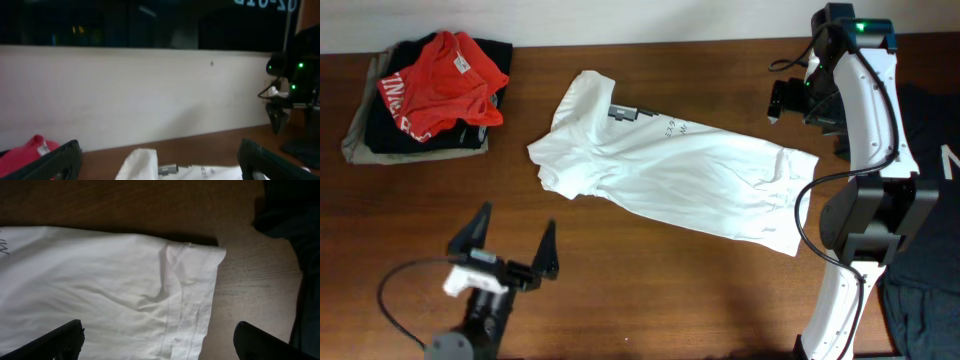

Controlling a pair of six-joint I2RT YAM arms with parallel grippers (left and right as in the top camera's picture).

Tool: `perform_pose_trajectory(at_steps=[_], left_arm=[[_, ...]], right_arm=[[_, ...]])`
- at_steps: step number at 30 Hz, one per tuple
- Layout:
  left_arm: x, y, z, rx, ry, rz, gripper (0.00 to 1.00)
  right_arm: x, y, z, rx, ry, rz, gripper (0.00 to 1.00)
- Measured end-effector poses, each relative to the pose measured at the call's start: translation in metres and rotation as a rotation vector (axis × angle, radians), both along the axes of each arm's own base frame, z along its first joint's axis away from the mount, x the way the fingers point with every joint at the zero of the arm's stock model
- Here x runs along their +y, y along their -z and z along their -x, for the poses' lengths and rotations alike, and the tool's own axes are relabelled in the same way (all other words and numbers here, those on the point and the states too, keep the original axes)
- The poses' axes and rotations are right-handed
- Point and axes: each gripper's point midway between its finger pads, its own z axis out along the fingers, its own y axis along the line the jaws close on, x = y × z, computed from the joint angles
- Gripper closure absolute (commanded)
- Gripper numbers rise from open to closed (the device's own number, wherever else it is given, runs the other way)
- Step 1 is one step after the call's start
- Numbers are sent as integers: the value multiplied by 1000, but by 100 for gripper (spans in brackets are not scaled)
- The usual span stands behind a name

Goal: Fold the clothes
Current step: 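Reach the left gripper to the white T-shirt's left shoulder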

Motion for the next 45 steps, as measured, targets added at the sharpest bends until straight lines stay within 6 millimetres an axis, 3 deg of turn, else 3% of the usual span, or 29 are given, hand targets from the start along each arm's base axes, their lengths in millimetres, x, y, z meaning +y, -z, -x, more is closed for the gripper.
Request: perform_pose_trajectory(at_steps=[4, 8, 10, 12, 21, 27, 45], left_arm=[[-10, -13, -35, 211, 59, -7, 1], [-33, -2, -77, 525, 201, -1, 1], [-47, -13, -100, 566, 300, 6, 1], [-61, -13, -122, 602, 402, 16, 1], [-89, 10, -170, 596, 624, 102, 1], [-94, 23, -176, 676, 650, 194, 1], [-116, 14, -169, 653, 712, 190, 1]], right_arm=[[0, 0, 0, 0, 0, 0, 1], [0, 1, 0, -1, 0, 0, 2], [0, 1, -1, -1, 0, 0, 1], [0, 1, 0, 0, 0, 0, 1], [0, 2, 0, 3, 0, 0, 1], [0, 1, 0, 2, 0, 0, 1], [0, 1, 0, 2, 0, 0, 1]])
